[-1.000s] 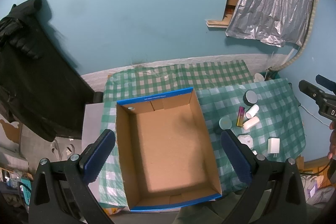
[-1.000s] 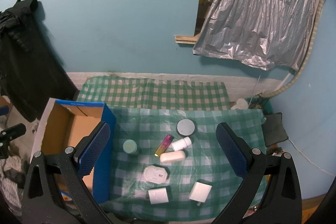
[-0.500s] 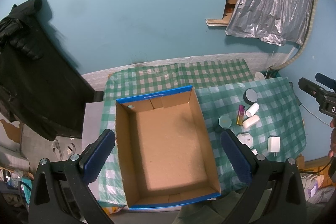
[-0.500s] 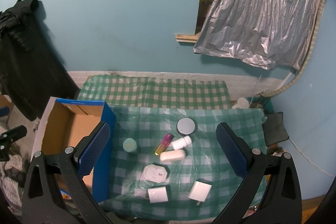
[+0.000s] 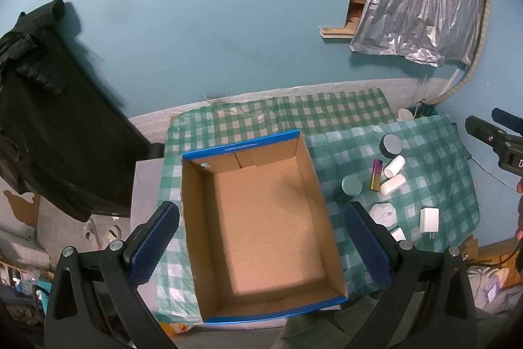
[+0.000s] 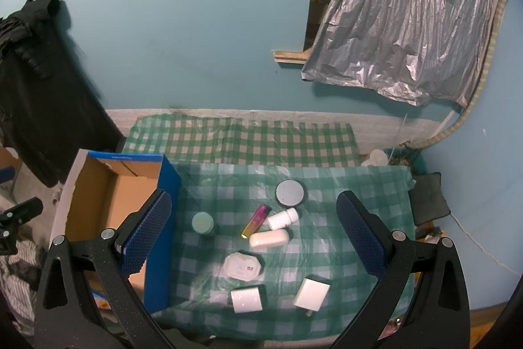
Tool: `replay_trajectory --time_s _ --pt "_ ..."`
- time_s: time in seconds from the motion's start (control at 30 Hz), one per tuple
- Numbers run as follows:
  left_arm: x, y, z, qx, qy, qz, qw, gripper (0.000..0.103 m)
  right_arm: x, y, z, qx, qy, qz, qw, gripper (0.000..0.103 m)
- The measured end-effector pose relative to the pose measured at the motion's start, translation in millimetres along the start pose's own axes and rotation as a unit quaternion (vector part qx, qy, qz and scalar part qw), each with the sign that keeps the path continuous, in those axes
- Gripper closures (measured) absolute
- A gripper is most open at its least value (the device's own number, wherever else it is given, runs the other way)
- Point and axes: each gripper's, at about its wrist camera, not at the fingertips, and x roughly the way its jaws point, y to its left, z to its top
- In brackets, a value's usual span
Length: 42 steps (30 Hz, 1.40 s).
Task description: Organize rigid objects
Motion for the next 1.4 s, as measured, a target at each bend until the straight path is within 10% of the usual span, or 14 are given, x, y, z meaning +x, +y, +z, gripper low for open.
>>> replay_trajectory --time_s 1.4 --pt "17.3 14.8 -13.0 -0.004 0.028 0.013 0.9995 0.002 16.5 -12.5 -0.7 0.009 0.052 0.014 0.998 0.002"
